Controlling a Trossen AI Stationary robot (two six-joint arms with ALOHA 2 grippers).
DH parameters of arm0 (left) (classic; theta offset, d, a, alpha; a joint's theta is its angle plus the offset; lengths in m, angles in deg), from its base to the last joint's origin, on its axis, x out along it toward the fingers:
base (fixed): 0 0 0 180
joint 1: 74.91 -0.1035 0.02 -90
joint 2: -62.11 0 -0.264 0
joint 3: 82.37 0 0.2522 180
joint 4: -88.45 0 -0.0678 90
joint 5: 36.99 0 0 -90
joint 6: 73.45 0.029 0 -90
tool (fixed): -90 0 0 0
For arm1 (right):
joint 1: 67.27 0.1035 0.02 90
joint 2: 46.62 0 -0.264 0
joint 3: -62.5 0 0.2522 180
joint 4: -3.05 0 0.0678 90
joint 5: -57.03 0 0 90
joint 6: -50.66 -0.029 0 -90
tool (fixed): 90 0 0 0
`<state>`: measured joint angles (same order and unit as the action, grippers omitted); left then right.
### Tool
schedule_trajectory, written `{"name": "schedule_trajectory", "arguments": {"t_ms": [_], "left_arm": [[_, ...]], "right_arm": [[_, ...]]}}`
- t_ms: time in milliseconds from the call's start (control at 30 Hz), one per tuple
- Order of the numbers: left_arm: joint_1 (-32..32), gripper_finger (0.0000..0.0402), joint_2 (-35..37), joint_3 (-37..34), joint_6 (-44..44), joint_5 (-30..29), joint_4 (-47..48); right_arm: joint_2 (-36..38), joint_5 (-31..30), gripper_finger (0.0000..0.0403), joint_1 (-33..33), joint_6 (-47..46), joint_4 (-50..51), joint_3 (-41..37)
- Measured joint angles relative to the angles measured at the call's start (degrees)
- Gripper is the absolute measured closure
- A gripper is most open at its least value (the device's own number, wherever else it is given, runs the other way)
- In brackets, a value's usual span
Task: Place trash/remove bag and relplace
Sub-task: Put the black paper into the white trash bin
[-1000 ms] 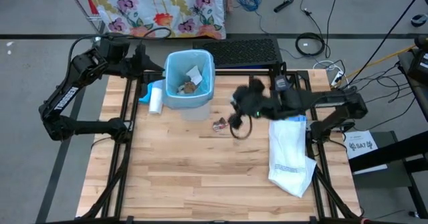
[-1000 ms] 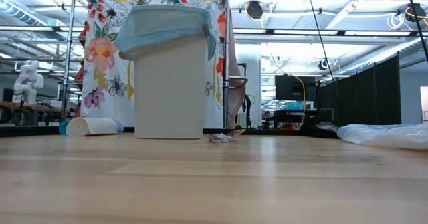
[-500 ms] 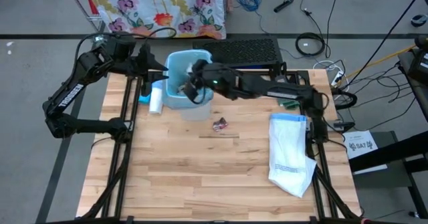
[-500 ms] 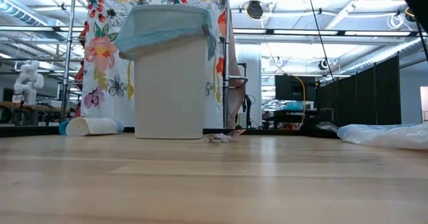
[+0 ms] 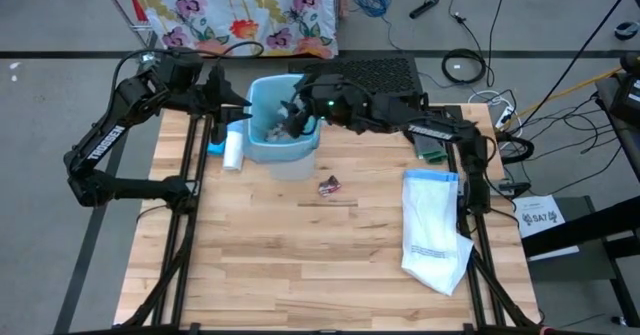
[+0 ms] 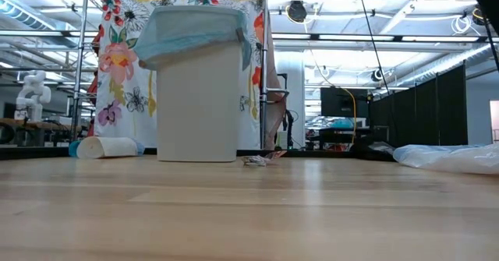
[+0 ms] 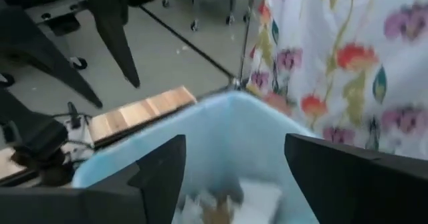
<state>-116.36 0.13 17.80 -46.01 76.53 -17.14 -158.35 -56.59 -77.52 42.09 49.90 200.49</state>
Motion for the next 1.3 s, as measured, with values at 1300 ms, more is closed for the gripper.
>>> {"name": "schedule_trajectory", "arguments": {"t_ms": [1300], "left_arm": [[0.0,0.0259,0.0,0.0,-1.2,0.1,2.9]], "right_arm": [[6.8,14.8,0.0197,8.6,-72.6,-14.7,-61.1]]}}
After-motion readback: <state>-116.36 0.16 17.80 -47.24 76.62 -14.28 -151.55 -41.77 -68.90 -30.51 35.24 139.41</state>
